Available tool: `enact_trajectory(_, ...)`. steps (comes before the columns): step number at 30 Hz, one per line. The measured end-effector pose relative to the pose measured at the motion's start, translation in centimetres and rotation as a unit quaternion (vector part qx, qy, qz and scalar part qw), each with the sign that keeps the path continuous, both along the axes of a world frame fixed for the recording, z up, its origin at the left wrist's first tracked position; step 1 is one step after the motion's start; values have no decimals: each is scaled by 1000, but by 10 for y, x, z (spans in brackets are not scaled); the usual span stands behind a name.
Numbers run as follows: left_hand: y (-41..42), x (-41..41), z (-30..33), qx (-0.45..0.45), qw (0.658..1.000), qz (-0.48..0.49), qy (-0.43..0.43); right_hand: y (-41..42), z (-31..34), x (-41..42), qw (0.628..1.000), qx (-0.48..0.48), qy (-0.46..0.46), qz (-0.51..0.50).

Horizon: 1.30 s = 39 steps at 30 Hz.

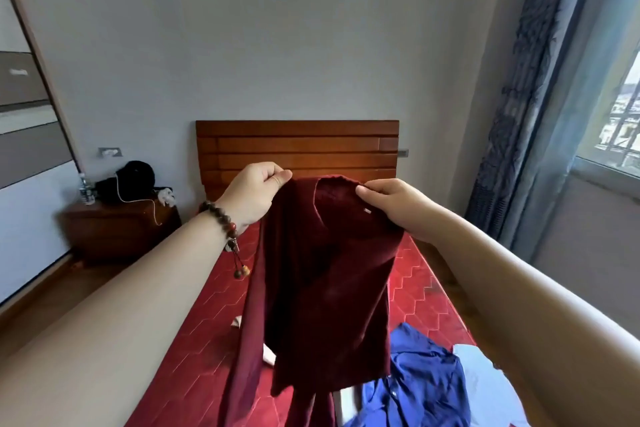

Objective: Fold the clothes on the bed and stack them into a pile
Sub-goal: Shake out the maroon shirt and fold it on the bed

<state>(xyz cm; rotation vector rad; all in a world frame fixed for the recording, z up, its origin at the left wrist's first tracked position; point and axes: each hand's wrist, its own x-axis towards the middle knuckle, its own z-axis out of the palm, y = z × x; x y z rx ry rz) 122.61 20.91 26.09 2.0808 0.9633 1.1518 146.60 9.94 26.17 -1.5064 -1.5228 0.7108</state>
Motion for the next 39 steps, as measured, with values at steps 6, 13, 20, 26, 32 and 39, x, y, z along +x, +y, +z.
enact_trajectory(6, 7, -14, 16, -63, 996, -5, -60, 5, -36, -3, 974, -174, 56, 133)
enact_trajectory(13, 23, -45, 15, -121, 991, -33, -48, 17, -37, -23, 976, -83, 198, 18)
enact_trajectory(20, 20, -67, 13, -168, 984, -38, -35, 7, 9, -4, 955, -187, 117, 197)
enact_trajectory(26, 18, -81, 18, -186, 968, -166, 3, 11, 21, -10, 980, -99, 148, 87)
enact_trajectory(32, 19, -75, 17, -165, 968, -179, -59, 17, 26, 1, 974, -60, 196, 92)
enact_trajectory(39, 14, -53, 12, -173, 971, -101, -133, 29, 33, -10, 991, 56, 36, -113)
